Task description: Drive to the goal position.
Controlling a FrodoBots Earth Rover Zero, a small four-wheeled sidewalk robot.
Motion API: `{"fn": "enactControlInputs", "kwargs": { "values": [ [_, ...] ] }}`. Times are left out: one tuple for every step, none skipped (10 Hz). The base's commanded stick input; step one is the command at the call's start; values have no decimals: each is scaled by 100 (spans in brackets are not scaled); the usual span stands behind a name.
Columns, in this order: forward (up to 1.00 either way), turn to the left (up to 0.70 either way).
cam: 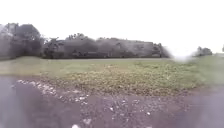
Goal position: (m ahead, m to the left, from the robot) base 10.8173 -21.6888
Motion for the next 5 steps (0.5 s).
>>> {"fn": "enactControlInputs", "kwargs": {
  "values": [
    [70,-33],
    [70,-33],
    [70,-33],
    [70,-33],
    [70,-33]
  ]
}}
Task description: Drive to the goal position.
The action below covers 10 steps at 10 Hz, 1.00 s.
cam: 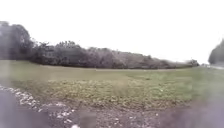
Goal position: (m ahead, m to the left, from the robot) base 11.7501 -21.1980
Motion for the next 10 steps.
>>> {"fn": "enactControlInputs", "kwargs": {
  "values": [
    [70,-33],
    [70,-33],
    [70,-33],
    [70,-33],
    [69,-34],
    [63,-39],
    [57,-45],
    [5,0],
    [4,0],
    [1,0]
  ]
}}
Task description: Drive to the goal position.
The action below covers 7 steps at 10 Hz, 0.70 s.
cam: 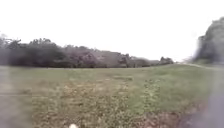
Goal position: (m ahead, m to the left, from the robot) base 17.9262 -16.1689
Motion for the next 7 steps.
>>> {"fn": "enactControlInputs", "kwargs": {
  "values": [
    [-5,0],
    [-63,29],
    [-65,31],
    [-67,33],
    [-67,33],
    [-67,34],
    [-68,34]
  ]
}}
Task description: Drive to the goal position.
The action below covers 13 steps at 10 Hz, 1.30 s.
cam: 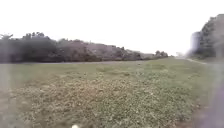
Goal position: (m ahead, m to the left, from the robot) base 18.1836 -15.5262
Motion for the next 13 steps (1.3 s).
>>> {"fn": "enactControlInputs", "kwargs": {
  "values": [
    [-68,34],
    [-68,34],
    [-68,34],
    [-68,34],
    [-68,34],
    [-68,34],
    [-68,34],
    [-68,34],
    [-68,34],
    [-68,34],
    [-68,34],
    [-68,34],
    [-68,34]
  ]
}}
